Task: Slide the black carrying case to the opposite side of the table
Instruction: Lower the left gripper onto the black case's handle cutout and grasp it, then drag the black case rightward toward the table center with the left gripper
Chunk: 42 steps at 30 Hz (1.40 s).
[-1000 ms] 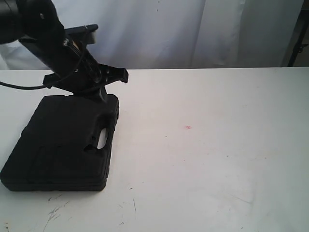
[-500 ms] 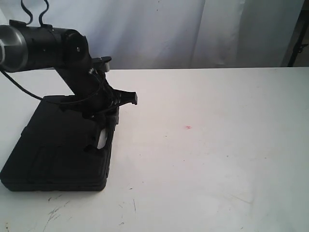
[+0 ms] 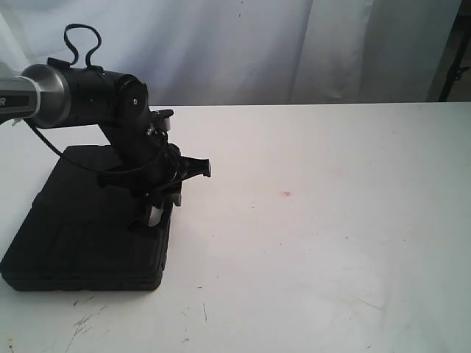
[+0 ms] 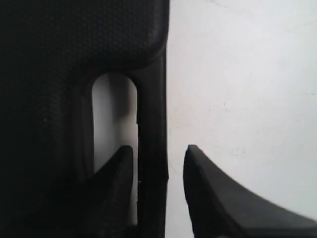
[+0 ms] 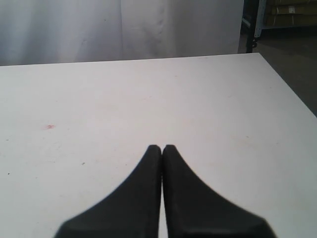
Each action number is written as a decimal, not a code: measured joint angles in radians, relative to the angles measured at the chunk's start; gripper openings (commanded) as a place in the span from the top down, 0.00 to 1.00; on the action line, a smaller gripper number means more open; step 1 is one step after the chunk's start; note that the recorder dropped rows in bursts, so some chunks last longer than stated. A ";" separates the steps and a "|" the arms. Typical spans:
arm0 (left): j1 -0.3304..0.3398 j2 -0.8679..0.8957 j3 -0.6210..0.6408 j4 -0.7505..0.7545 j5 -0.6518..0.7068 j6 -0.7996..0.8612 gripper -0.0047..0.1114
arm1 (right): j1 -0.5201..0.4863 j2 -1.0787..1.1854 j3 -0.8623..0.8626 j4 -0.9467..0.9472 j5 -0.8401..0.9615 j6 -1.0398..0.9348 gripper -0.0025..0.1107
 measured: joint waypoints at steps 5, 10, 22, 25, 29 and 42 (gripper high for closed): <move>0.000 0.016 0.000 0.000 -0.019 0.000 0.66 | 0.000 0.000 0.000 0.000 0.000 0.000 0.98; 0.000 0.022 0.000 0.000 -0.026 -0.002 0.66 | 0.000 0.000 0.000 0.000 0.000 0.000 0.98; 0.000 0.022 -0.003 0.000 -0.028 -0.005 0.66 | 0.000 0.000 0.000 0.000 0.000 0.000 0.98; 0.000 0.024 -0.003 0.000 -0.030 -0.005 0.66 | 0.000 0.000 0.000 0.000 0.000 0.000 0.98; 0.000 0.056 -0.005 0.000 -0.031 -0.005 0.66 | 0.000 0.000 0.000 0.000 0.000 0.000 0.98; 0.000 0.066 -0.005 0.002 -0.031 -0.005 0.91 | 0.000 0.000 0.000 0.000 0.000 0.000 0.98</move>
